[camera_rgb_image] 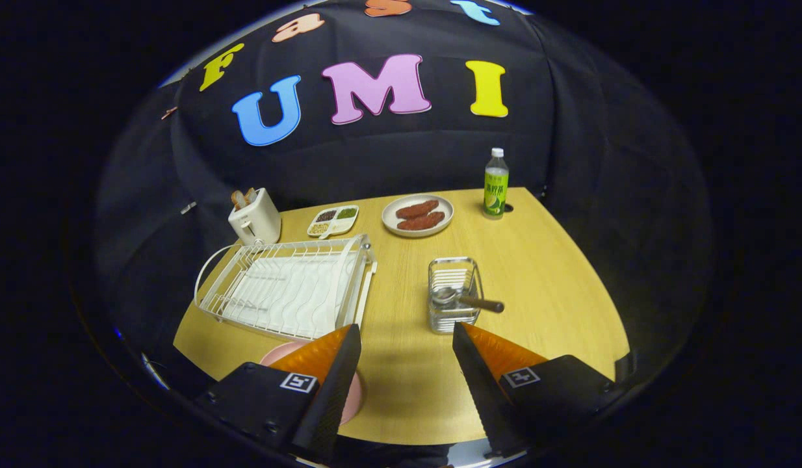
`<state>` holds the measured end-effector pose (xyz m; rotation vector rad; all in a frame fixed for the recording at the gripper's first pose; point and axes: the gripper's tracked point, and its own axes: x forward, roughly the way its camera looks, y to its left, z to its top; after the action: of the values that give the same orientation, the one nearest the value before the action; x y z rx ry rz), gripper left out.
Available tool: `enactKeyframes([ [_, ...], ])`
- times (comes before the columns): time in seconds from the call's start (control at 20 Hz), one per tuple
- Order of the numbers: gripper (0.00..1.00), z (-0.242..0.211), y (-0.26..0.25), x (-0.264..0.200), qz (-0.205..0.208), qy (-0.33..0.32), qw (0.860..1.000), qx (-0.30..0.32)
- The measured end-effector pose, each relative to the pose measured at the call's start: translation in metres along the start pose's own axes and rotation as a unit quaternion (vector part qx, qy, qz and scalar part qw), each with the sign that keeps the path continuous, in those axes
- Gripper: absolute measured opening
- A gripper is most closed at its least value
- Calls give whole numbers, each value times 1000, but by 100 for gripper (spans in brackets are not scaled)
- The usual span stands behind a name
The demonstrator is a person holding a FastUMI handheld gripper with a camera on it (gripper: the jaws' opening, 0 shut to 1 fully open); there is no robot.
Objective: Take the plate from the dish rack, then take the spoon from the basket and place it into the plate.
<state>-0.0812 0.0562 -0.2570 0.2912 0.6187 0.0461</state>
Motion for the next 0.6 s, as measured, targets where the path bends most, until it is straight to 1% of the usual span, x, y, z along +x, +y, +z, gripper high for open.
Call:
enactKeyframes([
  [0.15, 88, 16, -34, 9, -14, -6, 1000, -13],
  [0.3, 88, 15, -63, 23, -23, 2, 1000, -20],
  [0.45, 88, 8, -76, 39, -13, 17, 999, -36],
  [0.6, 88, -4, -74, 59, 7, 39, 998, -46],
])
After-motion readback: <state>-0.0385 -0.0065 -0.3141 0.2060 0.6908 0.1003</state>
